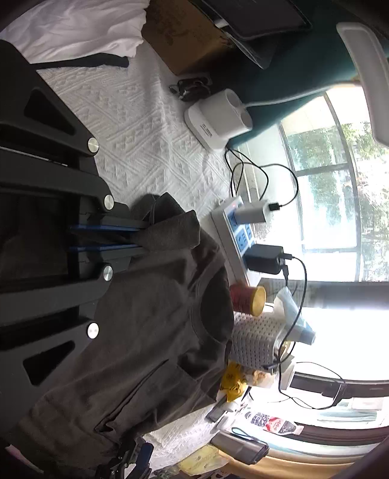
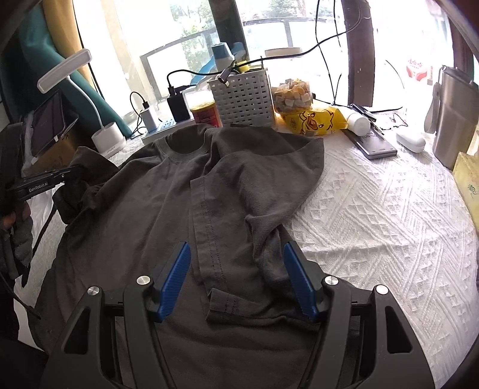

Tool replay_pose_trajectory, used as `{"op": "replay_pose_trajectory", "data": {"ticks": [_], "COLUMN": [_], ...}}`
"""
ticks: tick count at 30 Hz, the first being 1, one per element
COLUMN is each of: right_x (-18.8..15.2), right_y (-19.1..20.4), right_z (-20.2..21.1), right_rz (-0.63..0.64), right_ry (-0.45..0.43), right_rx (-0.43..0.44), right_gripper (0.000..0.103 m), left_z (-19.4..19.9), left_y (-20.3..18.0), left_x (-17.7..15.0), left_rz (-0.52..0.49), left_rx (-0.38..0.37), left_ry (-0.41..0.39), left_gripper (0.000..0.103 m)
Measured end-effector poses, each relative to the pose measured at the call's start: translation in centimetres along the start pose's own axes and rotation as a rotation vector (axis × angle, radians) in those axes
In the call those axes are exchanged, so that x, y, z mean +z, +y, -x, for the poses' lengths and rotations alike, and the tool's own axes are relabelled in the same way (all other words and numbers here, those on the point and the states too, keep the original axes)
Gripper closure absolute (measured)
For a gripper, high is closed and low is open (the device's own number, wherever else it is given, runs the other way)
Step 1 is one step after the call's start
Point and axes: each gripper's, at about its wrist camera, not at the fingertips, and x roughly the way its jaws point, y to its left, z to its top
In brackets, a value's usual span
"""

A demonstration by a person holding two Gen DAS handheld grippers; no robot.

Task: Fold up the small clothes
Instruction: 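Fold the held side over toward the center and open the left gripper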

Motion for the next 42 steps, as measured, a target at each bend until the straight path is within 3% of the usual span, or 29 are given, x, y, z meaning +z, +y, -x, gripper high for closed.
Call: {"op": "replay_pose_trajectory", "data": {"ticks": [11, 18, 33, 38, 42], "right_x": [-1.6, -1.9, -1.6, -1.3, -1.1], "right_y": [-2.7, -3.3, -2.1, -1.3, -0.7], "right_z": [1.8, 2.2, 1.8, 1.9, 1.4], "right_rz": [-0.06, -0.072, -0.053, -0.038, -0.033], "right_ry": [-0.02, -0.027, -0.013, -0.011, -0.001], "right_rx": [0.015, 0.017, 0.008, 0.002, -0.002], "right_gripper": [0.035, 0.035, 0.035, 0.035, 0.035], "left_z": [-1.9, -3.0, -3.6, -1.3, 0.6], "left_y": [-7.7, -9.3, -8.6, -5.5, -1.5], "left_x": [-0.2, -1.2, -2.9, -5.0, -6.3], "left_rz": [-0.143, -0.178, -0.164, -0.11, -0.026], "left_rx": [-0.074, -0.066, -0.091, -0.199, -0.206], "left_ry": [0.06, 0.092, 0.157, 0.201, 0.195], "left_gripper": [0.097, 0.097, 0.096, 0.096, 0.096]}}
